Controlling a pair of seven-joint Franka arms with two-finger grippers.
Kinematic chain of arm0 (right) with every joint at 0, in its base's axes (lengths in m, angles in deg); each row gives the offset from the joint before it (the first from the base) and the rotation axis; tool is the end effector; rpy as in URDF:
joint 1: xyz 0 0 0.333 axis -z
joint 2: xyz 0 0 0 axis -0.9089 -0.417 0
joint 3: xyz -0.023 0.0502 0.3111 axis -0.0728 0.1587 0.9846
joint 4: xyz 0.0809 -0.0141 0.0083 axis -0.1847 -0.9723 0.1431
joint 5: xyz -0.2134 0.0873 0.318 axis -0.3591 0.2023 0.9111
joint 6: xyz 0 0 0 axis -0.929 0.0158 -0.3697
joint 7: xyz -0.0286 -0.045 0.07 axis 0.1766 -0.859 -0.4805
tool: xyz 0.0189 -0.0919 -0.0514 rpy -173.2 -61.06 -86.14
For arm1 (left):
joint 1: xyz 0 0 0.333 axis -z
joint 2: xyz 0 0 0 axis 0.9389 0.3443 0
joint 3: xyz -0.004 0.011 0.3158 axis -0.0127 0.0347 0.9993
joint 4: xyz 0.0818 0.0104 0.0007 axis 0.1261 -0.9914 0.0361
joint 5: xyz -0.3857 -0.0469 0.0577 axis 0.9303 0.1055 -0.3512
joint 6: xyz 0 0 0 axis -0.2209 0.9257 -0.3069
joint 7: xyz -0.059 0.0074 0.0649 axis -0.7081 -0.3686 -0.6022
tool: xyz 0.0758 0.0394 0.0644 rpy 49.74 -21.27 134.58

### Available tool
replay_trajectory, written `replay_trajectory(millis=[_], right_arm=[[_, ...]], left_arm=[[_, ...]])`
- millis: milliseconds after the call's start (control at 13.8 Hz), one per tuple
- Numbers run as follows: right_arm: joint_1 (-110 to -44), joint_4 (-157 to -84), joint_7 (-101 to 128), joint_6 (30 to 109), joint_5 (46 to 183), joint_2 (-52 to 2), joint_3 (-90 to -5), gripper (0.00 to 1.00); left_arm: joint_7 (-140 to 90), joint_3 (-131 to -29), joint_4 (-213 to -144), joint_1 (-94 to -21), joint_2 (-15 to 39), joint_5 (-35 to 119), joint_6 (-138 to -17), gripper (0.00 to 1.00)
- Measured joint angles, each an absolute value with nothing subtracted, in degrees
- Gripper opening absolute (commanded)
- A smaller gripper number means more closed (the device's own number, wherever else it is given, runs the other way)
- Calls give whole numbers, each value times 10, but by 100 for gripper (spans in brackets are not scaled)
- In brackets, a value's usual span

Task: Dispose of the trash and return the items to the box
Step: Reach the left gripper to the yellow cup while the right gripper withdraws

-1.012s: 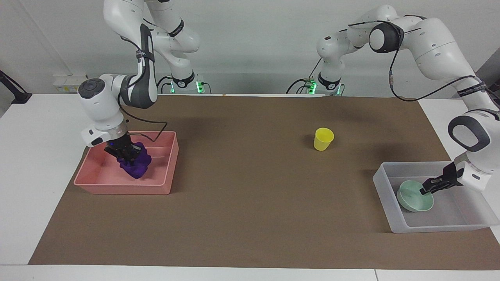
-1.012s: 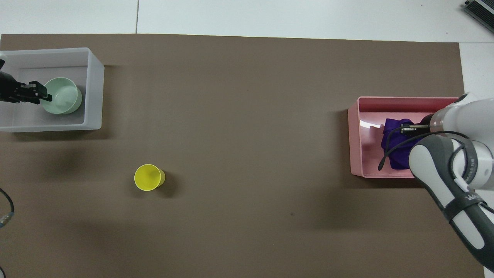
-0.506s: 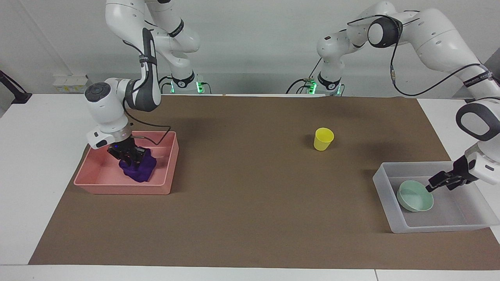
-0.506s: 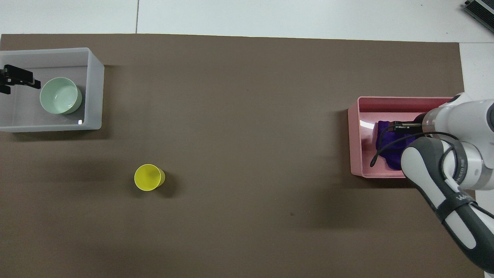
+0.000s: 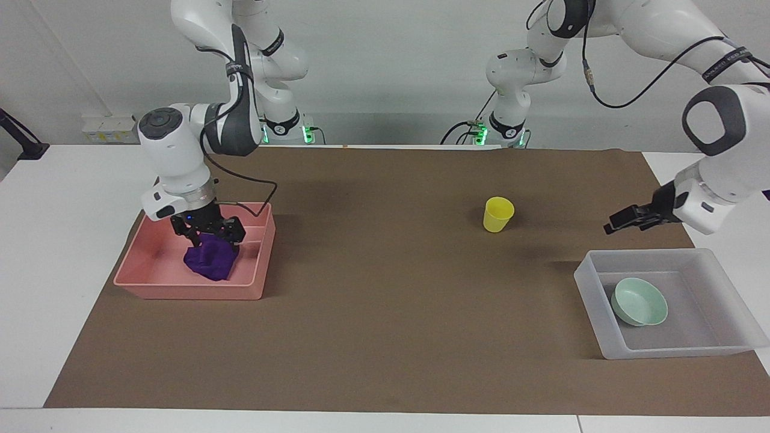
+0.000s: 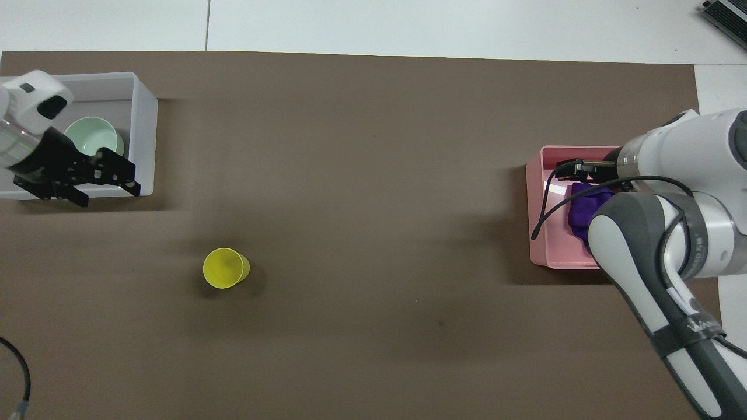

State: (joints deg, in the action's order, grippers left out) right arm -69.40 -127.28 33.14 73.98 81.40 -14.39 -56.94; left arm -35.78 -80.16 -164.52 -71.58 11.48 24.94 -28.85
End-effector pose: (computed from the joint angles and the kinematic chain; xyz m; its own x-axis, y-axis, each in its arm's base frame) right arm 0.5901 0.0202 0.4630 0.9807 -0.1464 0.1297 -0.1500 -0.9885 0.0185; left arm 0.5818 -0.0267 0.4872 0.9608 0.0547 -0.2720 0.0908 -0.9884 0.1220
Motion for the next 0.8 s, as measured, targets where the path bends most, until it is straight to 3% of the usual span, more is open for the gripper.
replay_trajectory(millis=[289, 578, 723, 795], right_arm=[[-694, -1205, 332, 622, 814, -99, -570, 100], [-692, -1138, 330, 510, 814, -62, -571, 100], [-688, -1101, 320, 450, 815, -57, -572, 100], [-686, -1087, 308, 426, 816, -56, -575, 100]], left_arm=[[-357, -803, -1833, -671, 12, 262, -385, 100], [-357, -803, -1943, -634, -3, 263, -500, 100], [-357, -803, -1978, -629, 1, 263, -546, 51], [-357, -803, -1989, -626, 3, 263, -559, 37]])
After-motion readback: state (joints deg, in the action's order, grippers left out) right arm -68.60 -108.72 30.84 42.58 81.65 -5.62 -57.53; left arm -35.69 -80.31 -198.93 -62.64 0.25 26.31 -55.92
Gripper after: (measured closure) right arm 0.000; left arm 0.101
